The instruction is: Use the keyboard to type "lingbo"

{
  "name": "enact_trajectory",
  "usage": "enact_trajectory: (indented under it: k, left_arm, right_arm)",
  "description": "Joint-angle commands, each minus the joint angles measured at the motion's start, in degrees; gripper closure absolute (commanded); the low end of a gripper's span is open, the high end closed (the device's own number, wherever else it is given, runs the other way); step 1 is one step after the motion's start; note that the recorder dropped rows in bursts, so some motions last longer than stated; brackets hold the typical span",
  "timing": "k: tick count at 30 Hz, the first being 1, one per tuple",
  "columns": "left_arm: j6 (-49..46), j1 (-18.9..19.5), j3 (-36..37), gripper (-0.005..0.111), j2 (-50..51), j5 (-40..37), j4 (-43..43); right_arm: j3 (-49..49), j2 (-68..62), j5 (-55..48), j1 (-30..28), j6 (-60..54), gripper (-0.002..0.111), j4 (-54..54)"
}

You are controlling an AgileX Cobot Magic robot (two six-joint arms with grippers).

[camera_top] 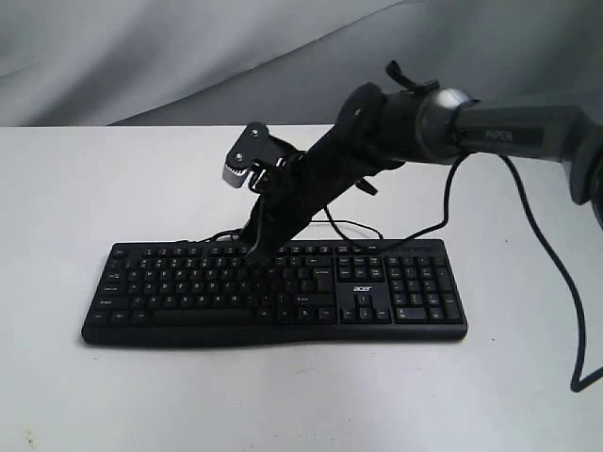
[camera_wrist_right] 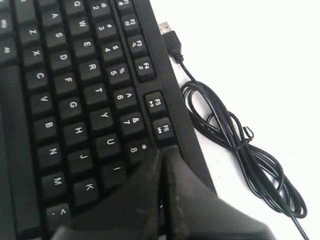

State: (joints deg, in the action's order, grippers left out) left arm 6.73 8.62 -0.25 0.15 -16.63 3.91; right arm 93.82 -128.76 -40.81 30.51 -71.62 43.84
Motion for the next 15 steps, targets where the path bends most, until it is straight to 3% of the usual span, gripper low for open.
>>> enact_trajectory:
  k: [1, 15]
  left_arm:
    - [0.2, 0.1, 0.2, 0.106, -0.1, 0.3, -0.5]
    - [0.2, 0.1, 0.2, 0.106, -0.1, 0.3, -0.5]
  right_arm:
    - [0.3, 0.5, -3.5, -1.0, -4.5, 0.108, 4.3]
    - [-3.5, 0.4, 0.7, 0.4, -3.8, 0.108, -2.1]
